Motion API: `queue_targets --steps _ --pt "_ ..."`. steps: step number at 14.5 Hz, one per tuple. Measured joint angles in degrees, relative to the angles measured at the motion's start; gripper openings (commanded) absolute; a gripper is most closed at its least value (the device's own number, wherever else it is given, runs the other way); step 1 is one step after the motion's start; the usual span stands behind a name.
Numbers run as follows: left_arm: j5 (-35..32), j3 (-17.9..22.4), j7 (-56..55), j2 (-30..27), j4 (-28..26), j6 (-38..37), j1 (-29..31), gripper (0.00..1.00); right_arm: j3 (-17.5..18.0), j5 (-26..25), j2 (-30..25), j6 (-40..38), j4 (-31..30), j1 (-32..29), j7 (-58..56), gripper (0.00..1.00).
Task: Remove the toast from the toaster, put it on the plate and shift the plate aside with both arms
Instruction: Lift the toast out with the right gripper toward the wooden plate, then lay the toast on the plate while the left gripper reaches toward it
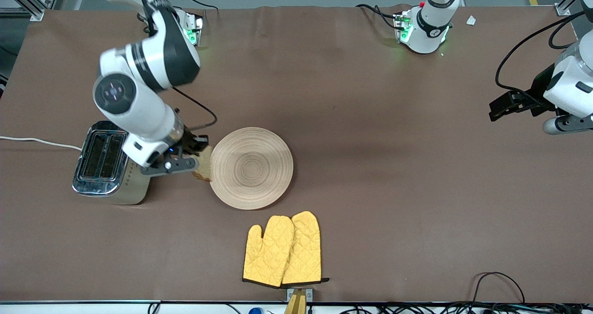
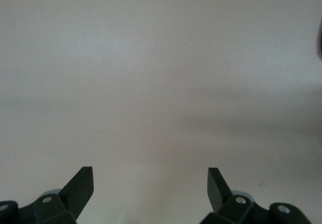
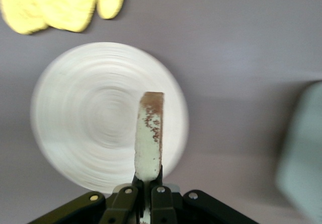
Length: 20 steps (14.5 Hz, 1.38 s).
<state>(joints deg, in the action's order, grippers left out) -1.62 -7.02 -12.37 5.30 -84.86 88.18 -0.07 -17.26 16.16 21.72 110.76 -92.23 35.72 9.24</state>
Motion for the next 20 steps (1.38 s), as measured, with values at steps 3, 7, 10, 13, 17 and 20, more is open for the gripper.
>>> queue_targets --steps 3,7,10,13,17,20 --pt "0.14 -0.14 0.0 0.52 0.0 0.67 -0.17 1.0 -0.48 14.7 3.82 1.37 0.07 -0.26 -0.78 0.0" --pt "0.24 -0.17 0.0 0.97 0.02 1.03 -0.27 1.0 -0.4 20.71 4.87 2.37 -1.72 -0.12 -1.84 0.0" --pt "0.25 -0.18 0.25 1.17 0.02 1.92 -0.29 1.0 -0.66 27.58 5.04 3.65 -6.15 -0.8 -10.55 0.0" --pt "0.25 -0.1 3.28 2.1 0.38 2.76 0.06 1.0 -0.76 31.05 5.21 7.07 -10.45 -1.96 -18.91 0.0" --pt "6.26 0.12 5.91 5.65 1.2 4.22 0.42 1.0 -0.78 31.23 5.21 8.49 -11.8 -2.29 -23.14 0.0" --pt "11.54 -0.18 5.92 9.2 1.27 8.28 -0.53 1.0 -0.81 31.88 5.24 10.69 -13.31 -3.52 -27.05 0.0"
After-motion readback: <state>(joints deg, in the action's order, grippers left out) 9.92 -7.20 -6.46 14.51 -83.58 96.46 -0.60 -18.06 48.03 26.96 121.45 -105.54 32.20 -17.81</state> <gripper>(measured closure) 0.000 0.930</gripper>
